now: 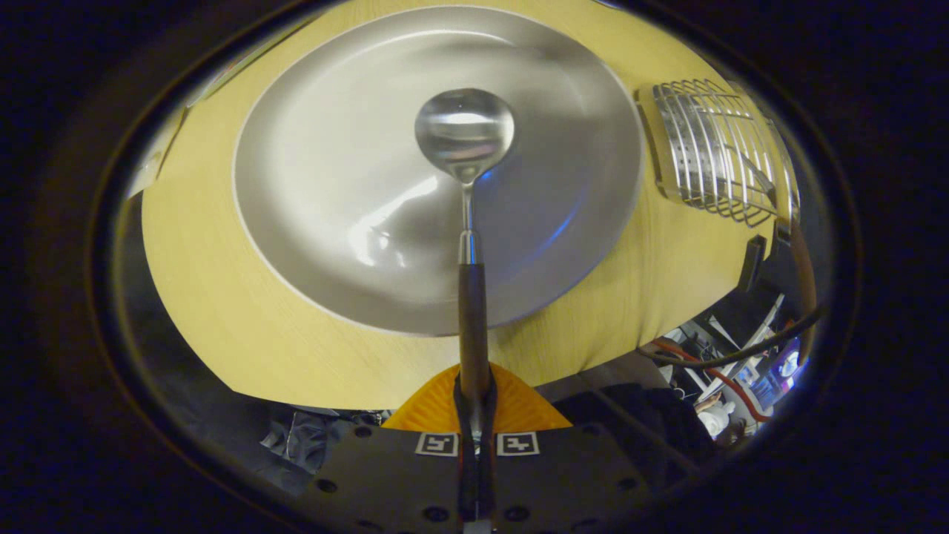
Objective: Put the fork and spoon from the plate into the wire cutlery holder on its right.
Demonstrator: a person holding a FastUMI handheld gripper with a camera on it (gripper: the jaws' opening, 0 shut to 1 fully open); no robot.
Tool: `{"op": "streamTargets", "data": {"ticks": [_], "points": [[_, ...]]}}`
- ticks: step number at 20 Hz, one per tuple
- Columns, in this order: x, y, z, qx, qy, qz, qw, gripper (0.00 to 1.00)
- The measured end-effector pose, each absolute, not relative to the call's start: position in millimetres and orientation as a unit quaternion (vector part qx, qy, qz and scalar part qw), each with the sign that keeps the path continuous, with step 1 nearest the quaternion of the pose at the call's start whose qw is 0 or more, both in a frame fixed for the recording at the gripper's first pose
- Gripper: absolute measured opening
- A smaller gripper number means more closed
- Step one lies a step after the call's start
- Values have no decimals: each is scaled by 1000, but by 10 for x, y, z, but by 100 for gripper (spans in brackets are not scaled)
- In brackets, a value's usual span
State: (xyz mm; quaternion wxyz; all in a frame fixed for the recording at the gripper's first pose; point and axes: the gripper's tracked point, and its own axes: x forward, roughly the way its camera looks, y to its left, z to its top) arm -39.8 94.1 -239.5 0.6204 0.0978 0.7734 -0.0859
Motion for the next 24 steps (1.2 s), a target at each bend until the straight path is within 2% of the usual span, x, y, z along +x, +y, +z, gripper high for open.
{"op": "streamTargets", "data": {"ticks": [17, 24], "points": [[-324, 793, -1151, 152, 737, -102, 650, 5], [-421, 209, -805, 165, 746, -145, 628, 5]]}}
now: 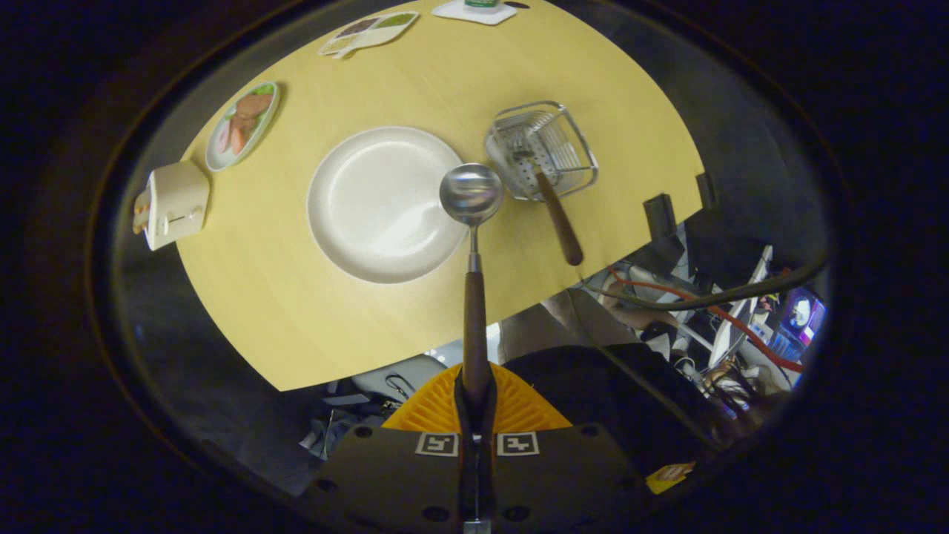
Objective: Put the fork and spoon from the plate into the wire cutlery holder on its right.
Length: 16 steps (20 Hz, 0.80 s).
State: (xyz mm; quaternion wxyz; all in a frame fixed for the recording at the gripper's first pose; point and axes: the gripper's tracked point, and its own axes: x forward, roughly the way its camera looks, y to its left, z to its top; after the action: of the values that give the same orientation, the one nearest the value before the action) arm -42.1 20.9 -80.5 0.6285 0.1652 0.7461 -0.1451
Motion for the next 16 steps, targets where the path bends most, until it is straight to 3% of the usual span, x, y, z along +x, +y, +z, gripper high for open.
{"op": "streamTargets", "data": {"ticks": [8, 16], "points": [[-246, -170, -847, 225, 764, -174, 579, 5], [74, -265, -1102, 267, 785, -146, 540, 5]]}}
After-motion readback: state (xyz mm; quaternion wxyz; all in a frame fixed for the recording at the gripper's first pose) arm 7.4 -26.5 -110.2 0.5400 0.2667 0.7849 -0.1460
